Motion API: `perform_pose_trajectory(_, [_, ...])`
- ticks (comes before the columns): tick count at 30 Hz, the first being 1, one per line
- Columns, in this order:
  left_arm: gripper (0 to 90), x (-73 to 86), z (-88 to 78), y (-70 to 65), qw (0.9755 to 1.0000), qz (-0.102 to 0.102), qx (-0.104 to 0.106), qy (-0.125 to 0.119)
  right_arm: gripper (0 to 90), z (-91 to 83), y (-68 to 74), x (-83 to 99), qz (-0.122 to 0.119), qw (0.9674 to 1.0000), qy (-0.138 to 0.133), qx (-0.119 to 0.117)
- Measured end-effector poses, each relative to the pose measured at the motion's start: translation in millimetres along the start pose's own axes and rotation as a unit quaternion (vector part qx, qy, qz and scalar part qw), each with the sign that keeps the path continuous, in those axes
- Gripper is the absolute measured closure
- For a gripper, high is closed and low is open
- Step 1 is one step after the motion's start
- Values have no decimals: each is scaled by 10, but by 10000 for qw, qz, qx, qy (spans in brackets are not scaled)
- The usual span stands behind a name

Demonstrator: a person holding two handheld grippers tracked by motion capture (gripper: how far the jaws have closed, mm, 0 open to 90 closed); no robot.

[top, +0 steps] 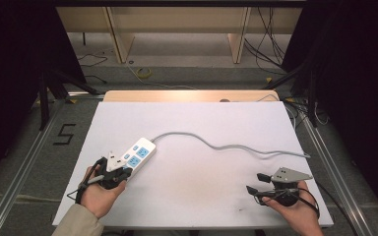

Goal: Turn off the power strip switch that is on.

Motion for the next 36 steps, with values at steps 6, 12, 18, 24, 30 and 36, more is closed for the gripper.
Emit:
perform_pose_trajectory(6, [900, 4, -3, 39, 10000, -81, -45, 17, 374, -1, -3, 0, 1, 10000, -2, 3])
perform_pose_trajectory(12, [900, 0, -10, 80, 9999, -113, -97, 23, 374, -3, -1, -1, 3, 10000, -6, 4])
perform_pose_trajectory(18, [900, 9, -1, 125, 9998, -138, -140, 33, 374, -2, -5, 0, 6, 10000, -1, 3])
perform_pose_trajectory(24, [900, 11, -1, 147, 9997, -164, -163, 58, 374, -4, -3, -2, 6, 10000, -10, 6])
perform_pose_trajectory(30, [900, 17, 5, 173, 9997, -169, -177, 92, 374, -3, -1, -2, 5, 10000, -5, 1])
perform_pose_trajectory(36, [900, 14, 8, 198, 9995, -221, -206, 94, 374, -3, -3, -3, 7, 10000, -10, 6])
Point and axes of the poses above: each handheld gripper's, and its own axes: z roughly forward along the jaws, x roughly out of its underside, y roughly to its left, the point moved 8 cm from there along z, roughly forward along the jaws, and after that the axes turned 10 degrees about -x, right-handed, at the moved point
